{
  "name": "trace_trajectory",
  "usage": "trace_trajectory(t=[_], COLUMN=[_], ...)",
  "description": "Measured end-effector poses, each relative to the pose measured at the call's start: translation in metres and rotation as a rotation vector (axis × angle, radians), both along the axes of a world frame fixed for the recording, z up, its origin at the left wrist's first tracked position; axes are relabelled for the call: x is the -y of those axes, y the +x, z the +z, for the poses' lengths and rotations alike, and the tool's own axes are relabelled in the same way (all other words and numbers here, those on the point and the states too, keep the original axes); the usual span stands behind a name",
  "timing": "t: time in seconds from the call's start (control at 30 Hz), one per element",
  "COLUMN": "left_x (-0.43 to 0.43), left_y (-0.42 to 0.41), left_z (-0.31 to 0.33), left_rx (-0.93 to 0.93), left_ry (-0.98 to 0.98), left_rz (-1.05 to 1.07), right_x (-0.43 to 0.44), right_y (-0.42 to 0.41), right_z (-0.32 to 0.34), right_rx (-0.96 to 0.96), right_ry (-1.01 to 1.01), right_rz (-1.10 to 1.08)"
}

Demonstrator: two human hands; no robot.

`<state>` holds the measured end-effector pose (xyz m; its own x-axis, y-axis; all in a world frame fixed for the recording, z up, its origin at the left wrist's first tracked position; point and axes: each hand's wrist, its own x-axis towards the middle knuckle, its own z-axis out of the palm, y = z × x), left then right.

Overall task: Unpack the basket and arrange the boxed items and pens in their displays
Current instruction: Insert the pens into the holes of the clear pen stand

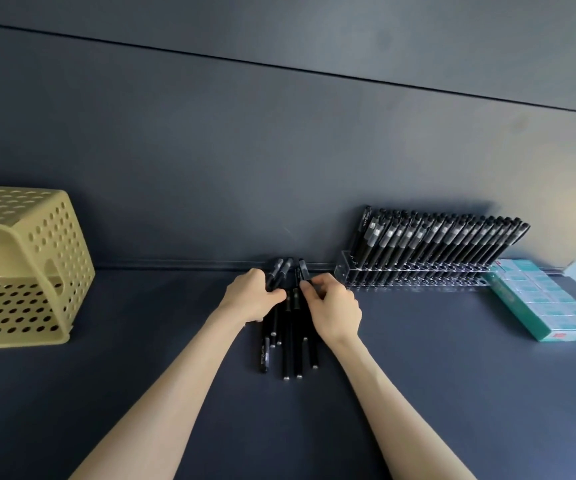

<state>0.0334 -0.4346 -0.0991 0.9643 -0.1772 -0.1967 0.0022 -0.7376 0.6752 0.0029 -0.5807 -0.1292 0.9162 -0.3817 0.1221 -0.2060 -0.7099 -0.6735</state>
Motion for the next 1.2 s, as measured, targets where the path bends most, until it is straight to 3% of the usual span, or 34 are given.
trace_trajectory(t=[0.13,0.27,0.4,0.57,0.7,0.87,1.2], left_x=[-0.004,-0.007,0.009,0.070,0.140,0.211,0.251], left_y=[-0.004,-0.019,-0.047,-0.079,-0.096,-0.113,-0.116], left_z=[-0.006,-0.005,0.011,0.029,0.028,0.019,0.011], left_rx=[0.031,0.111,0.244,0.178,0.236,0.158,0.025], left_ry=[-0.020,-0.116,-0.494,-0.867,-0.802,-0.899,-0.873], left_rz=[-0.017,0.070,0.149,0.142,0.096,0.146,0.138], right_x=[0.000,0.005,0.022,0.073,0.135,0.199,0.231], right_y=[-0.003,-0.011,-0.026,-0.048,-0.064,-0.071,-0.059], right_z=[0.004,0.010,0.029,0.056,0.068,0.070,0.071], right_rx=[0.046,0.192,0.321,0.425,0.402,0.367,0.415], right_ry=[0.094,0.351,0.537,0.735,0.794,0.861,1.087], right_rz=[-0.007,0.112,0.265,0.375,0.444,0.440,0.475])
